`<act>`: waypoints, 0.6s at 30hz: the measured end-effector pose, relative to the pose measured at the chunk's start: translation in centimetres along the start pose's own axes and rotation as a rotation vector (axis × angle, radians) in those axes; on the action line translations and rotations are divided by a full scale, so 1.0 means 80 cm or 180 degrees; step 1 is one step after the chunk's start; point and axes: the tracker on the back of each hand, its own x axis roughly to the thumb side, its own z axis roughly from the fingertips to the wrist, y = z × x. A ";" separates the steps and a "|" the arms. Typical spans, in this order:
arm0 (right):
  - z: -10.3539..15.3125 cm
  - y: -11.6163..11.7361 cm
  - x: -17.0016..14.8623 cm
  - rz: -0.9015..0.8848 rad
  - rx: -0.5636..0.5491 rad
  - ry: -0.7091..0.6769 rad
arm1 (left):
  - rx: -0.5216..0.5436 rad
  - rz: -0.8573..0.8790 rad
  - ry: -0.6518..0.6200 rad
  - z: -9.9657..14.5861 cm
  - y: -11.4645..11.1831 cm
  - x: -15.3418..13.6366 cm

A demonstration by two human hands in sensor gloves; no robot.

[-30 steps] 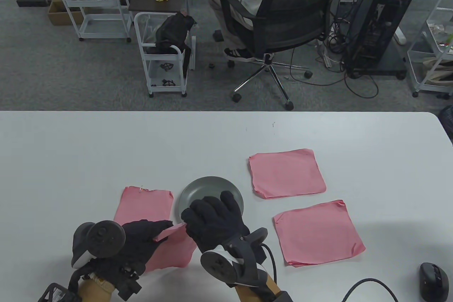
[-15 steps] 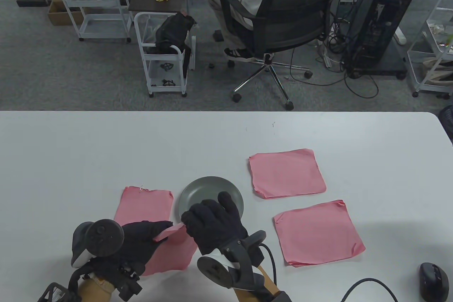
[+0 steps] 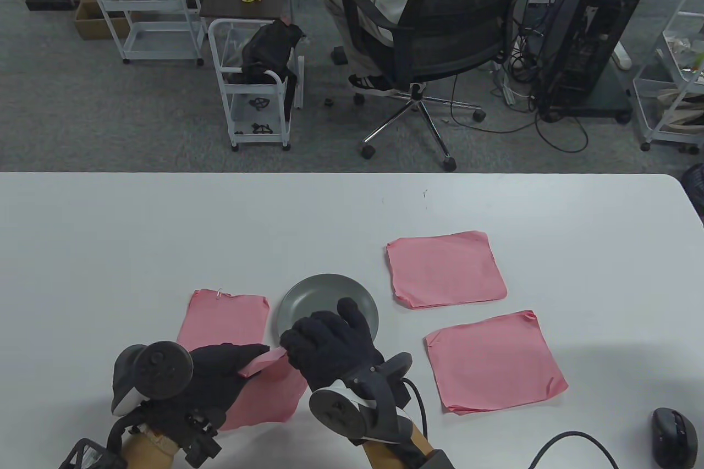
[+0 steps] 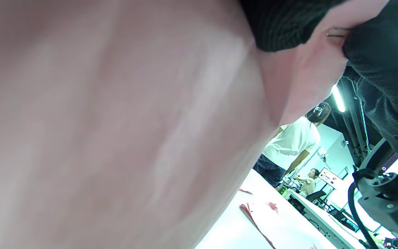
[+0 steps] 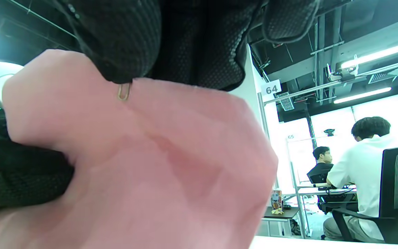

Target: Pinch and push to attach paper clips

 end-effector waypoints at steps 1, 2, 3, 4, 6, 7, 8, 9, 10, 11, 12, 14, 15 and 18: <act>0.000 0.000 -0.002 0.0000 0.0020 0.0031 | -0.0016 0.0030 0.0047 0.000 0.002 -0.003; 0.000 -0.001 -0.003 -0.0001 0.0016 0.0051 | -0.0033 0.0071 0.0087 0.000 0.003 -0.005; 0.001 -0.004 -0.007 -0.0004 -0.0061 0.0142 | -0.0003 0.0166 0.0161 0.001 0.008 -0.011; 0.001 -0.007 -0.012 -0.0050 -0.0141 0.0205 | 0.0091 0.0293 0.0262 0.003 0.014 -0.020; 0.003 -0.012 -0.027 -0.0268 -0.0200 0.0343 | 0.0219 0.0808 0.0516 0.008 0.028 -0.048; 0.003 -0.012 -0.033 -0.0354 -0.0180 0.0378 | 0.0319 0.1118 0.0629 0.011 0.032 -0.061; 0.003 -0.010 -0.039 -0.0450 -0.0125 0.0427 | 0.0437 0.1584 0.0800 0.015 0.037 -0.081; 0.004 -0.006 -0.044 -0.0523 -0.0055 0.0476 | 0.0440 0.2071 0.0978 0.019 0.040 -0.101; 0.003 -0.004 -0.046 -0.0539 -0.0019 0.0504 | 0.0396 0.2294 0.1085 0.022 0.041 -0.111; 0.004 0.000 -0.046 -0.0508 0.0013 0.0515 | 0.0260 0.2481 0.1284 0.026 0.042 -0.126; 0.003 0.001 -0.046 -0.0457 0.0016 0.0504 | 0.0189 0.2511 0.1385 0.029 0.044 -0.135; 0.003 0.001 -0.044 -0.0283 0.0023 0.0506 | 0.0178 0.2278 0.1662 0.036 0.051 -0.151; 0.003 0.000 -0.043 -0.0216 0.0029 0.0500 | 0.0149 0.2135 0.1754 0.038 0.055 -0.157; 0.003 -0.001 -0.045 -0.0252 0.0013 0.0504 | -0.0003 0.1809 0.1918 0.040 0.062 -0.169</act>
